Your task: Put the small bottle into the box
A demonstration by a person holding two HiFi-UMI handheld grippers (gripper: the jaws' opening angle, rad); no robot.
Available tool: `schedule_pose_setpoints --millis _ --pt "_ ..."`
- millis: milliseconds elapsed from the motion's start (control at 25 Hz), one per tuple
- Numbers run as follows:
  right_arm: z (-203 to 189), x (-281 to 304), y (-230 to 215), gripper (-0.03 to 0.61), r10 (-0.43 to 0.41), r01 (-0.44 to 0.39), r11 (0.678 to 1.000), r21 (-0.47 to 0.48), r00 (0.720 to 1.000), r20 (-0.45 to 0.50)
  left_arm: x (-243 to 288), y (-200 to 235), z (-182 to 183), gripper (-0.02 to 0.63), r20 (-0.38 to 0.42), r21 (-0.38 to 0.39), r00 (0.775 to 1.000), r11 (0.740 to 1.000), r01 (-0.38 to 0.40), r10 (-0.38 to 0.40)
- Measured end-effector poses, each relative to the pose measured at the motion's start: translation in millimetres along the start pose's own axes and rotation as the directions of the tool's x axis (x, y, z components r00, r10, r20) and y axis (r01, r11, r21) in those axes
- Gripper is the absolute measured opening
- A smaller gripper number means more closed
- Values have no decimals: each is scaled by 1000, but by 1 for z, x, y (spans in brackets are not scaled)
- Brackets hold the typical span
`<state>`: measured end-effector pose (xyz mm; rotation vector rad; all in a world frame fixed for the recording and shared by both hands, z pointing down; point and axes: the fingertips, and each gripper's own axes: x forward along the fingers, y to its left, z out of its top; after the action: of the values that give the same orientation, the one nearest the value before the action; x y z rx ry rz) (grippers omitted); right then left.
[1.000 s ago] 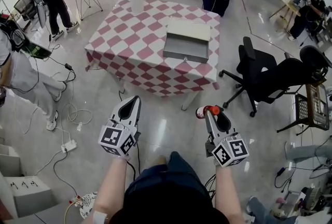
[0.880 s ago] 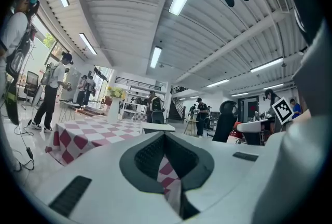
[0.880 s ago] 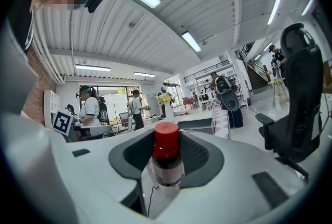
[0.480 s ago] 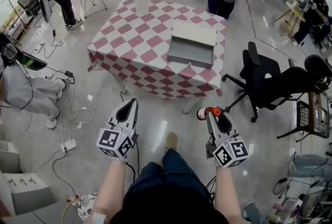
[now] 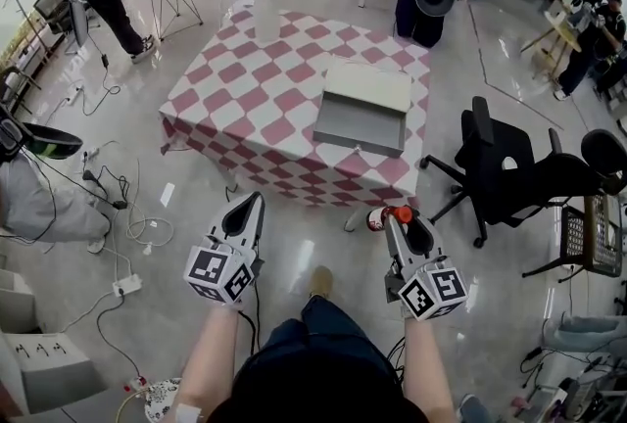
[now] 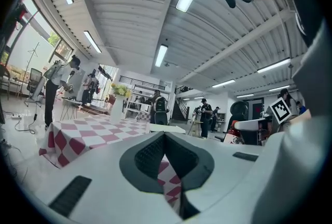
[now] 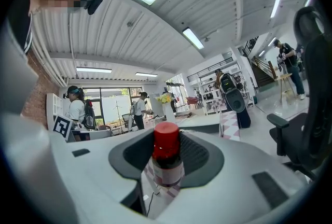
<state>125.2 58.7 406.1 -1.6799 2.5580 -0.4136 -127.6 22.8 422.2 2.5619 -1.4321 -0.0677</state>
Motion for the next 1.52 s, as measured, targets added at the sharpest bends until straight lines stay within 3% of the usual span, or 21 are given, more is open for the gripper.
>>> schedule_pose_setpoints --millis 920,1520 --pt "24 103 -79 149 47 -47 999 14 999 -18 126 22 2 0 -16 -6 1000 1000 -9 9" --pt "31 142 -110 149 103 -102 995 21 994 -37 173 27 1 2 -20 -4 999 999 -40 40"
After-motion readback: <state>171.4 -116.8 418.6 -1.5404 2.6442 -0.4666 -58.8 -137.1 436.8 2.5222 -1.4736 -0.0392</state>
